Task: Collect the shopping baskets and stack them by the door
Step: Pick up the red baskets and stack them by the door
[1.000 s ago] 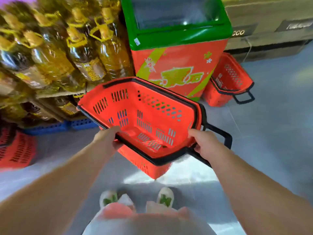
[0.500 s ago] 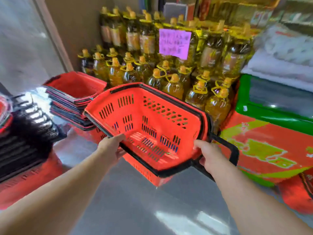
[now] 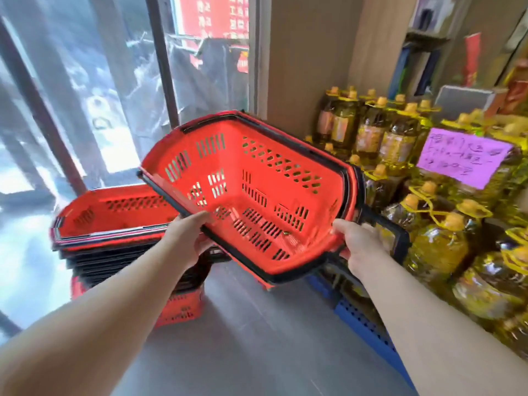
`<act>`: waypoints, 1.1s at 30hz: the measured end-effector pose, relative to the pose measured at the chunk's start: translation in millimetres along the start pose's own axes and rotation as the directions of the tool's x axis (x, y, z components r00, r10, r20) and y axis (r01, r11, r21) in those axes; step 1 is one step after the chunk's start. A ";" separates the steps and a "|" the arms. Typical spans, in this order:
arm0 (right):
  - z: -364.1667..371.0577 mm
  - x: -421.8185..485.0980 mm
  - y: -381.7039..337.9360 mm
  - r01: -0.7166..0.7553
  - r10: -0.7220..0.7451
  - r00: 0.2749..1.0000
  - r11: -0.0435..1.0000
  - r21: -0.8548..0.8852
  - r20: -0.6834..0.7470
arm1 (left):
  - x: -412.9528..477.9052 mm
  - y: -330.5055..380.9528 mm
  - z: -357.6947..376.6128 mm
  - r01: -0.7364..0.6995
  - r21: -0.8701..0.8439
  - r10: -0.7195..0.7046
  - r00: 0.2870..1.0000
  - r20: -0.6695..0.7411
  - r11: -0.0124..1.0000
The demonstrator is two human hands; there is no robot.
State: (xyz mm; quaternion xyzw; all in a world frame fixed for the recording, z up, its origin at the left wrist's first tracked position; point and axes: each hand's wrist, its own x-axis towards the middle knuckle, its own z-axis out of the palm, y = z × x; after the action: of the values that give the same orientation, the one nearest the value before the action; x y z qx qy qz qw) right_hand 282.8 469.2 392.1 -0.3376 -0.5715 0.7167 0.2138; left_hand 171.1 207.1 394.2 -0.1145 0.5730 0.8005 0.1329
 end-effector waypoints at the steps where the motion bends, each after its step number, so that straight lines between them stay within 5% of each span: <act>1: 23.0 12.2 -4.2 0.006 -0.007 0.999 1.000 0.010 0.046 | 12.0 12.4 -7.1 -0.019 -0.011 0.019 0.999 -0.036 1.000; 10: 187.3 105.9 -48.3 0.074 -0.074 0.932 0.997 0.014 0.355 | 107.0 91.5 -45.5 -0.167 -0.149 0.114 0.942 -0.315 0.975; 21: 376.2 185.3 -59.3 0.101 0.000 0.739 0.989 -0.111 0.673 | 189.8 139.4 -99.5 -0.337 -0.207 0.138 0.764 -0.630 0.919; 26: 449.4 188.7 -37.0 0.112 0.060 0.673 0.977 -0.182 0.738 | 219.3 147.8 -154.9 -0.315 -0.246 0.070 0.732 -0.678 0.917; 33: 509.8 192.3 16.8 0.057 0.236 0.700 0.922 -0.382 0.674 | 266.1 143.2 -212.7 -0.175 -0.229 -0.038 0.713 -0.700 0.958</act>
State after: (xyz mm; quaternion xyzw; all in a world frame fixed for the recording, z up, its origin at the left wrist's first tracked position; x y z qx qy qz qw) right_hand -218.1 254.0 390.4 -0.0982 -0.7174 0.6780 -0.1268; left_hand -121.3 -16.8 364.4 -0.4037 0.4658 0.7748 -0.1404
